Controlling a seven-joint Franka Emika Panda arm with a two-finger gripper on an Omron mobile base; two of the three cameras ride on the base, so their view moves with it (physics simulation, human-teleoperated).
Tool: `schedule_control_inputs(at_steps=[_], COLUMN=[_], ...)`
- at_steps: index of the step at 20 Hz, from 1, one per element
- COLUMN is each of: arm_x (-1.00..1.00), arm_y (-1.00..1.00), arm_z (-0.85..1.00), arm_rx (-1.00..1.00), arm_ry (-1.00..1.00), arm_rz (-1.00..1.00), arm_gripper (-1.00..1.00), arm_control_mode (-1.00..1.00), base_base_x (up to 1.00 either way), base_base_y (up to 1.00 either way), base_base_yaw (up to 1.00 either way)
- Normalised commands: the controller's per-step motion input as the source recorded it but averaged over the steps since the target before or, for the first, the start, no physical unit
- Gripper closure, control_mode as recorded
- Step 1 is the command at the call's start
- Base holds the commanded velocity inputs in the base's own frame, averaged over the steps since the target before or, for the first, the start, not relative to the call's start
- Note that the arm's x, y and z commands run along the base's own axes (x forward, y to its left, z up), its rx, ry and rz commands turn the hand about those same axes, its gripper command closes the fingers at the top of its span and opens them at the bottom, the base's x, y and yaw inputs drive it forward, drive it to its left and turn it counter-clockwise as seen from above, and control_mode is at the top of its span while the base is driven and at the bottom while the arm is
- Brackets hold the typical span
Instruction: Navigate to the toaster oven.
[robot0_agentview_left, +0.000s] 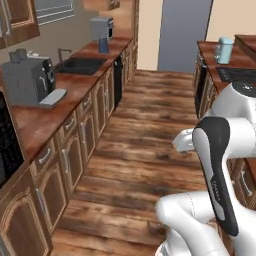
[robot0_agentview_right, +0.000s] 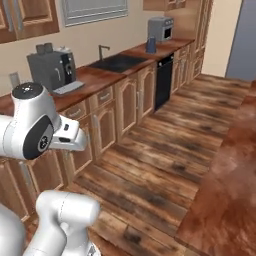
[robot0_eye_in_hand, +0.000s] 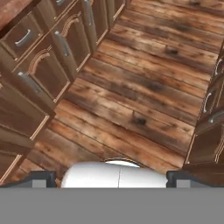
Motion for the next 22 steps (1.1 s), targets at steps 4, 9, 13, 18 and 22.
schedule_control_inputs(at_steps=[4,9,13,18,22], arm_x=[0.0,0.0,0.0,0.0,0.0], arm_y=[0.0,0.0,0.0,0.0,0.0], arm_z=[0.0,0.0,0.0,0.0,0.0], arm_rx=[0.0,0.0,0.0,0.0,0.0], arm_ry=[0.0,0.0,0.0,0.0,0.0], arm_rz=[0.0,0.0,0.0,0.0,0.0], arm_gripper=[-1.0,-1.0,-1.0,-1.0,-1.0], arm_control_mode=[1.0,1.0,1.0,1.0,1.0], base_base_x=[0.9,0.35,0.67,1.0,1.0], base_base_y=[0.78,0.92,0.68,0.19,0.0], base_base_yaw=[-0.53,-0.27,0.0,0.03,0.0])
